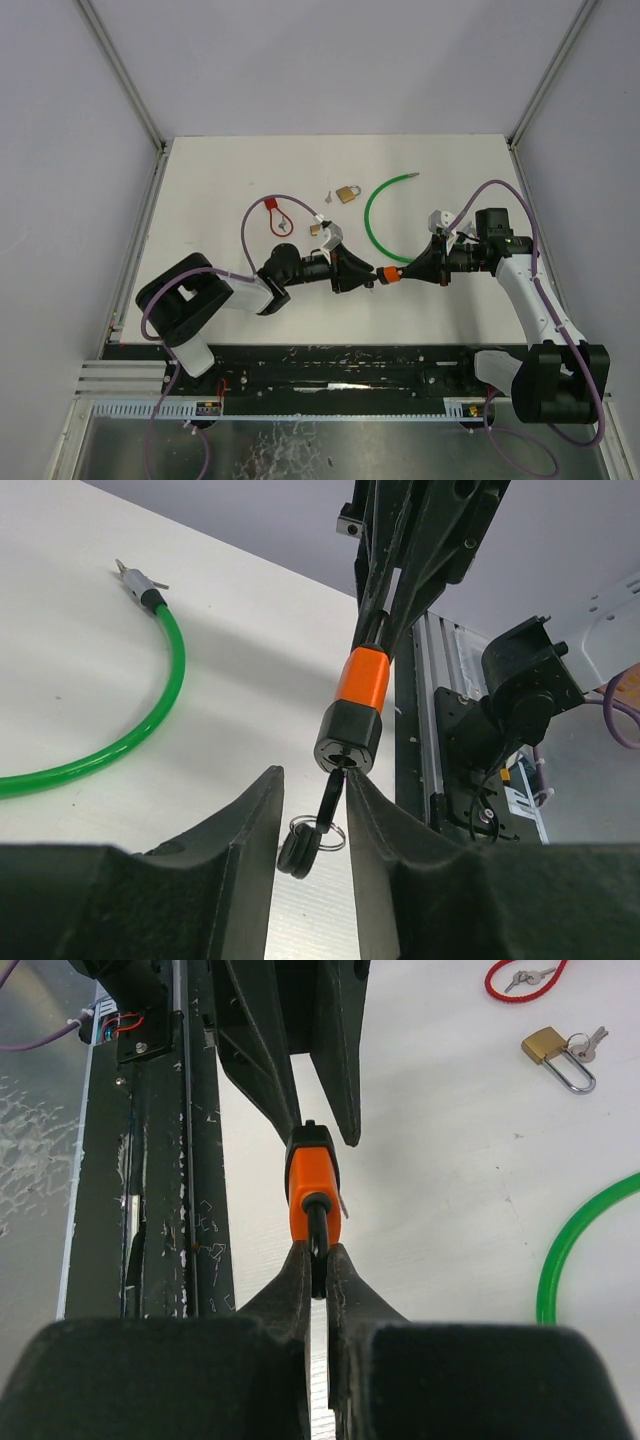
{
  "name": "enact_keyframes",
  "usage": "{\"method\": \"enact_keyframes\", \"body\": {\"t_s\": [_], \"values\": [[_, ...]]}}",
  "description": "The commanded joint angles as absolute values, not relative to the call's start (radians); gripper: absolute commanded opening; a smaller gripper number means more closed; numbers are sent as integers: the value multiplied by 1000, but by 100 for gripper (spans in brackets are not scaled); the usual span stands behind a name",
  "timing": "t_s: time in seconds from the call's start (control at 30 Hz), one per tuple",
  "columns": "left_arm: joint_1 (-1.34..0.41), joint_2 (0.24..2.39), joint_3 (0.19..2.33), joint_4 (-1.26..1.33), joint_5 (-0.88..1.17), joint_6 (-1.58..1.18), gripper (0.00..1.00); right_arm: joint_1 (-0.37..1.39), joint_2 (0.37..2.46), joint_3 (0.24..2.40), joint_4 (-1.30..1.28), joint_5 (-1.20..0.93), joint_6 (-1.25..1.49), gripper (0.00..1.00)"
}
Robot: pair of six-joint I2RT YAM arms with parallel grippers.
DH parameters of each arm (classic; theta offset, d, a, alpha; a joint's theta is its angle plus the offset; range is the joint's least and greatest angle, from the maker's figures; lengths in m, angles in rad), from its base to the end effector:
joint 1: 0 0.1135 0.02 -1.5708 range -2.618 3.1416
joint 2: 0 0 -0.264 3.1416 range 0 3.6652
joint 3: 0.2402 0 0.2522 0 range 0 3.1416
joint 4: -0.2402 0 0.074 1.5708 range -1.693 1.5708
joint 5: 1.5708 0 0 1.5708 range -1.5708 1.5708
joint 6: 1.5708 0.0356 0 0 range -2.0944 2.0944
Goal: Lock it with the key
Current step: Lock the lock.
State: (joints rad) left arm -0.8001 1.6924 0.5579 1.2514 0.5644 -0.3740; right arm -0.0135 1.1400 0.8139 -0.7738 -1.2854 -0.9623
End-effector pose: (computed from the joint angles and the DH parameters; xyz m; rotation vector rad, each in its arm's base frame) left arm 0.2046 -0.2380 0.1910 0.8200 1.4054 -1.3369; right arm 0.1996 0.0315 0.2569 -1.1931 1.5625 1.0621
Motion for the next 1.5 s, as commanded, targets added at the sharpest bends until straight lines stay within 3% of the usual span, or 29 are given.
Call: {"method": "enact_keyframes", "body": {"t_s": [0.0,0.27,0.33,0.4,0.43,0.57,0.83,1.07,1.17,1.47], "values": [[-793,1694,582,1242,607,-370,33,-17,1135,839,-782,-1366,-976,0],[-793,1708,608,1206,643,-367,33,-17,1137,839,-785,-1366,-979,0],[-794,1714,612,1206,655,-365,24,-17,1138,838,-785,-1367,-980,0],[-793,1719,620,1206,687,-358,5,-17,1139,839,-786,-1365,-983,0],[-793,1721,622,1207,693,-355,1,-17,1139,840,-789,-1365,-985,0],[-795,1715,606,1243,711,-335,0,-17,1140,864,-868,-1343,-1103,0],[-781,1756,662,1228,898,-417,0,-17,1101,931,-1113,-1233,-1629,0],[-723,1812,665,1414,996,-606,0,-17,993,940,-925,-1122,-1478,0],[-727,1787,616,1467,948,-553,0,-18,1003,970,-909,-1113,-1371,0],[-910,1550,392,1382,444,36,0,-59,1125,1081,-1162,-1199,-1408,0]]}}
